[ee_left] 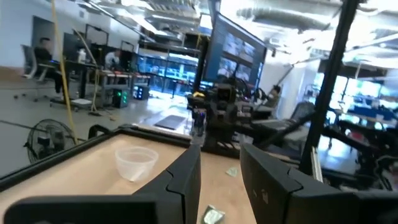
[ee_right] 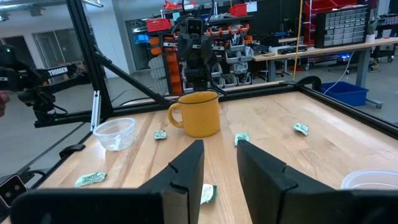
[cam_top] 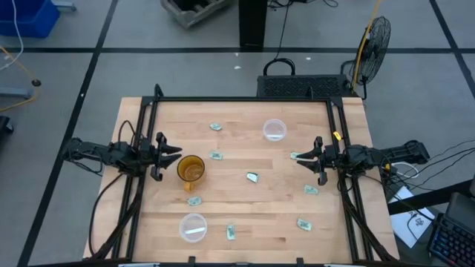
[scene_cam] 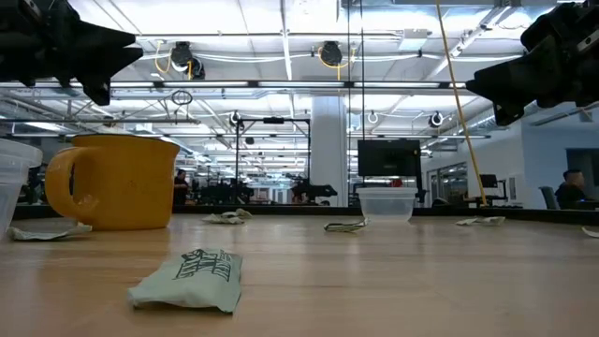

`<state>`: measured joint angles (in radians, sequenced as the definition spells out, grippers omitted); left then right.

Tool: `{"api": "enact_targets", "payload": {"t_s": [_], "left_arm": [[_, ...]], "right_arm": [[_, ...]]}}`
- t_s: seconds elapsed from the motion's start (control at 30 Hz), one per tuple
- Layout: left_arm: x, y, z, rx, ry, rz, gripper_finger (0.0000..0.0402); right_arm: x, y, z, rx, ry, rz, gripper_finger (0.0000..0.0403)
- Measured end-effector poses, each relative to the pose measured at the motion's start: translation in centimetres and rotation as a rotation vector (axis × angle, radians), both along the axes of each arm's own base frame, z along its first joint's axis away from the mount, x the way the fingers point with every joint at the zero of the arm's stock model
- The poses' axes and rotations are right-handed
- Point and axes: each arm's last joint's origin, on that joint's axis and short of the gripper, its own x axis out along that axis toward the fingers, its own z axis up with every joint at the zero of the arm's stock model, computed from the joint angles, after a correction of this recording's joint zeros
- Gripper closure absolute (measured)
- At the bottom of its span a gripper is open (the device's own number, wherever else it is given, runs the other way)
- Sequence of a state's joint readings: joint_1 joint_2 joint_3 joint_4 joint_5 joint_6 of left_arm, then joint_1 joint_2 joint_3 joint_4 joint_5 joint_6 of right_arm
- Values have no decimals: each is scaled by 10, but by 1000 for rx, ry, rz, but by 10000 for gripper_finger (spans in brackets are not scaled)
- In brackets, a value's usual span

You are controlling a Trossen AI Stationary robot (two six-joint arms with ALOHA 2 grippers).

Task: Pick and place items into bin
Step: Put the green stevia packet into the bottom transparent bin

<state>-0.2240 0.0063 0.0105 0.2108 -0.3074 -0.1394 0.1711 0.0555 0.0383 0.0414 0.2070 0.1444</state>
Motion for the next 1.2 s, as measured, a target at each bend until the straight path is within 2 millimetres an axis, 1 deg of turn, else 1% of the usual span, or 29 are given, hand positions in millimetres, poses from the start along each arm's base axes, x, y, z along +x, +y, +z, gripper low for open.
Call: {"api": "enact_targets", "payload": {"t_s": [0.3, 0.47, 0.67, 0.77, 0.9, 0.97, 1.03, 1.13, 1.2], "left_arm": [[-1, 0, 4, -19, -45, 7, 284], [-1, 1, 4, -63, -50, 12, 284], [-3, 5, 8, -90, -81, 154, 284], [-4, 8, 8, -92, -82, 248, 284], [-5, 10, 9, -105, -79, 299, 284], [-7, 12, 19, -148, -94, 330, 284], [-12, 15, 36, -160, -110, 351, 284], [-16, 19, 66, -133, -62, 386, 284], [-13, 20, 88, -112, -3, 415, 284]], "right_arm": [[0, 0, 0, 0, 0, 0, 314], [0, 0, 6, 10, -58, -5, 314], [-2, 0, 19, 31, -194, -5, 314], [-2, 0, 20, 33, -206, -6, 314], [-1, -1, 19, 28, -199, -9, 314], [0, -1, 18, 24, -185, -20, 314], [2, -3, 17, 25, -167, -39, 314], [7, -6, 14, 17, -132, -76, 314], [9, -10, 14, 11, -123, -110, 314]]}}
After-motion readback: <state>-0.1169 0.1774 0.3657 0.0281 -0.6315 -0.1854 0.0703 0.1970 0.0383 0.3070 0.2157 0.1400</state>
